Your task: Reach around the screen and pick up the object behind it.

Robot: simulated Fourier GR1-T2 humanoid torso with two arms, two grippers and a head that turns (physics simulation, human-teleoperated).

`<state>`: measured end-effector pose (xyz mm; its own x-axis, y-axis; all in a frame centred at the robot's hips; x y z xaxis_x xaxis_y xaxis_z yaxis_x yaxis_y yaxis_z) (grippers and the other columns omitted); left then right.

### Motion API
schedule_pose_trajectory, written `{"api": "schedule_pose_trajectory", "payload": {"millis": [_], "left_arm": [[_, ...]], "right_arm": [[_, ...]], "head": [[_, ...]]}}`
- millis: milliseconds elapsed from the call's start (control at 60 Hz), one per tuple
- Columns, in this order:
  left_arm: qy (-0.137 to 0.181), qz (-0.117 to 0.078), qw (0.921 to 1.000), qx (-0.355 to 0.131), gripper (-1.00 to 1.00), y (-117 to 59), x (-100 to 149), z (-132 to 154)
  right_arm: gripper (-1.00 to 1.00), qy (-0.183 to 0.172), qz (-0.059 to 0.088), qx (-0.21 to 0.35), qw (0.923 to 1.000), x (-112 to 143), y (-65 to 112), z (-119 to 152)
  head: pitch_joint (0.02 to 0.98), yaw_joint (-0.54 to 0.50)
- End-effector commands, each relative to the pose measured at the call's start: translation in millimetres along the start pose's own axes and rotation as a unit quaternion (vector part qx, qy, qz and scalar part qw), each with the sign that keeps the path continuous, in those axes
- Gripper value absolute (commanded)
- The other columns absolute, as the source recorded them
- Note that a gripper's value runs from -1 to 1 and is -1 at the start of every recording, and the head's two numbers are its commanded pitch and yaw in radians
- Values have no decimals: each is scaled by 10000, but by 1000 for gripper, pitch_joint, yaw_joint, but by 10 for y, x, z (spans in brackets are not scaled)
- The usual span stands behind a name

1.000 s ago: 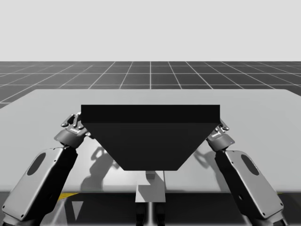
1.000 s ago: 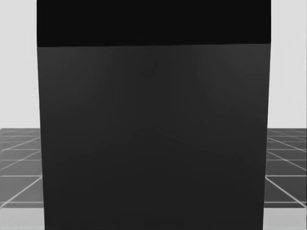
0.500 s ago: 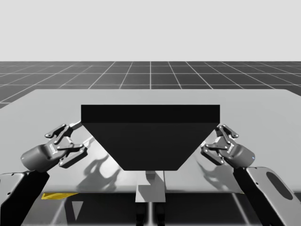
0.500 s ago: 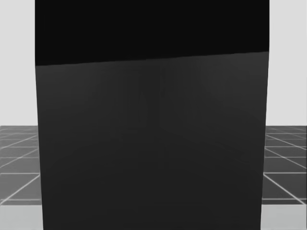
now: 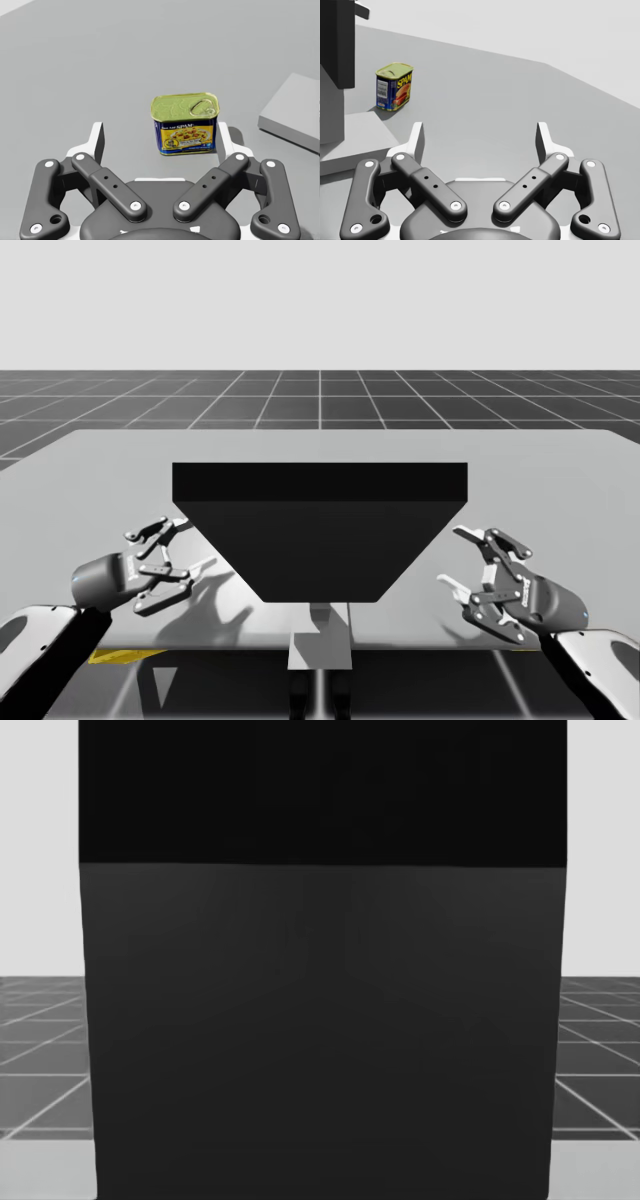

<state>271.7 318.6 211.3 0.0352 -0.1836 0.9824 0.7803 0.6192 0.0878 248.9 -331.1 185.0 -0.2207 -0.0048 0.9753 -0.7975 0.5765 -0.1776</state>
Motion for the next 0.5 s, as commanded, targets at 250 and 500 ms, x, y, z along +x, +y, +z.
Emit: {"api": "schedule_pose_trajectory", "payload": {"millis": [250, 500], "left_arm": [[274, 95, 9990, -336, -1000, 22, -161, -522], [518, 91, 9967, -621, -1000, -112, -291, -842]], "right_arm": [[-1000, -69, 4, 459, 9989, -52, 111, -98], [-1000, -90, 62, 563, 9984, -27, 151, -134]], "head": [[116, 22], [123, 22]]}}
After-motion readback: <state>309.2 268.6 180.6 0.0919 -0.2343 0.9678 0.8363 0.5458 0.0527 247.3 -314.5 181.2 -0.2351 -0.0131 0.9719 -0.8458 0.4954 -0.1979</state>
